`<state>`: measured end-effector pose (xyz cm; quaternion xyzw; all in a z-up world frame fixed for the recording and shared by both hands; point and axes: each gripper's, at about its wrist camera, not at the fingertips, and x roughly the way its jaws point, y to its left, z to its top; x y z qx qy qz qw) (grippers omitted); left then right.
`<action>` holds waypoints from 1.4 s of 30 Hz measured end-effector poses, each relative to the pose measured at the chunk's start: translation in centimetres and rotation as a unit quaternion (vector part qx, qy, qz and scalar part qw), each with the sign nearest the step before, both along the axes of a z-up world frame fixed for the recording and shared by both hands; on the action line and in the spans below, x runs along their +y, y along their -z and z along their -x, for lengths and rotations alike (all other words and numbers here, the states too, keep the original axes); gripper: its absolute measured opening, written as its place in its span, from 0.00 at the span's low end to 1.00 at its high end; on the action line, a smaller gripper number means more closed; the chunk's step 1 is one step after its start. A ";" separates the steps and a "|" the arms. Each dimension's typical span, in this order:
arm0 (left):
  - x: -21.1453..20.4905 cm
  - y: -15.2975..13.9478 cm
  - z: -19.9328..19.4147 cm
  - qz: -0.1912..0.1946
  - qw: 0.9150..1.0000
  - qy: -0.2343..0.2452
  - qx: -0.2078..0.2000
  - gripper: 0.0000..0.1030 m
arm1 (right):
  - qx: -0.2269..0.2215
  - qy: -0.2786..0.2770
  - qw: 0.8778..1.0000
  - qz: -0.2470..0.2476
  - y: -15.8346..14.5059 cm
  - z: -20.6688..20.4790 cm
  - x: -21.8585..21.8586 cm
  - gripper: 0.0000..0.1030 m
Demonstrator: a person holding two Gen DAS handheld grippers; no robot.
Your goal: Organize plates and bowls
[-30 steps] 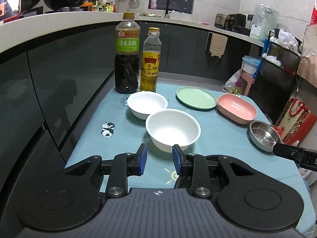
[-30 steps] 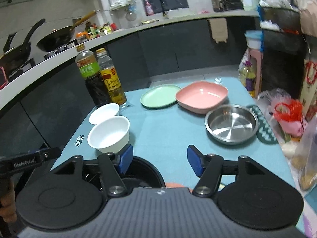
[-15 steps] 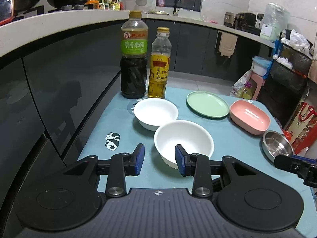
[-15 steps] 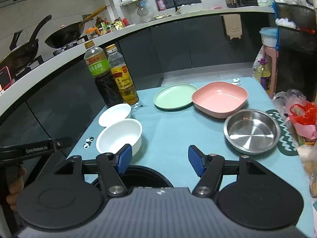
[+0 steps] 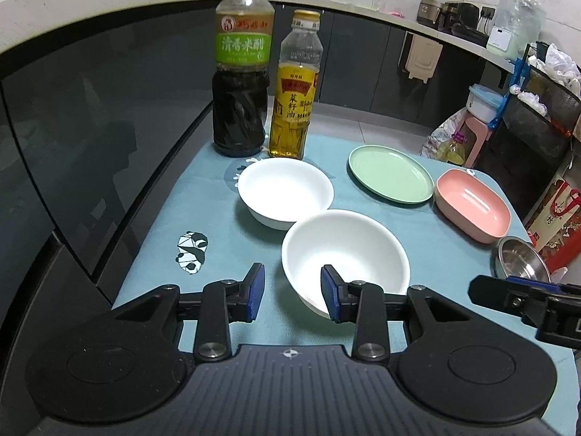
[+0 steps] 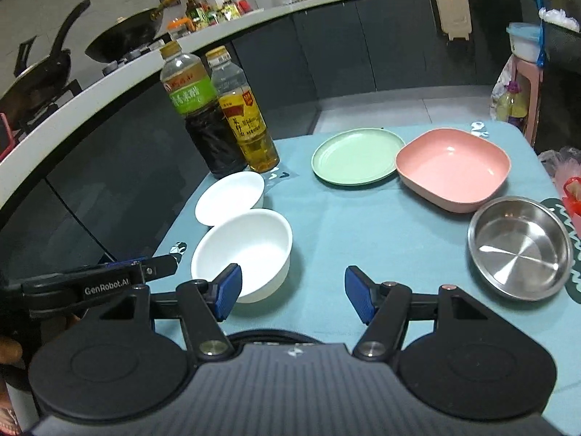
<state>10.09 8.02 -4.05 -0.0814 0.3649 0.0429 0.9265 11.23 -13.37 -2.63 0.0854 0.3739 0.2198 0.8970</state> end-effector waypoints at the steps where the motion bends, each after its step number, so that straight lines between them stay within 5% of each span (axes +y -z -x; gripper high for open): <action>1: 0.1 0.1 -0.2 0.002 1.000 0.000 0.002 0.31 | 0.002 0.001 1.000 0.002 0.0 -0.3 0.3 0.40; 32: 1.3 4.0 -5.6 0.043 0.996 0.007 0.072 0.31 | 0.101 -0.005 0.995 0.025 3.6 -7.2 4.7 0.39; 42: 1.5 5.0 -6.2 0.064 0.994 0.012 0.085 0.30 | 0.129 -0.014 0.991 0.025 4.9 -8.1 5.4 0.21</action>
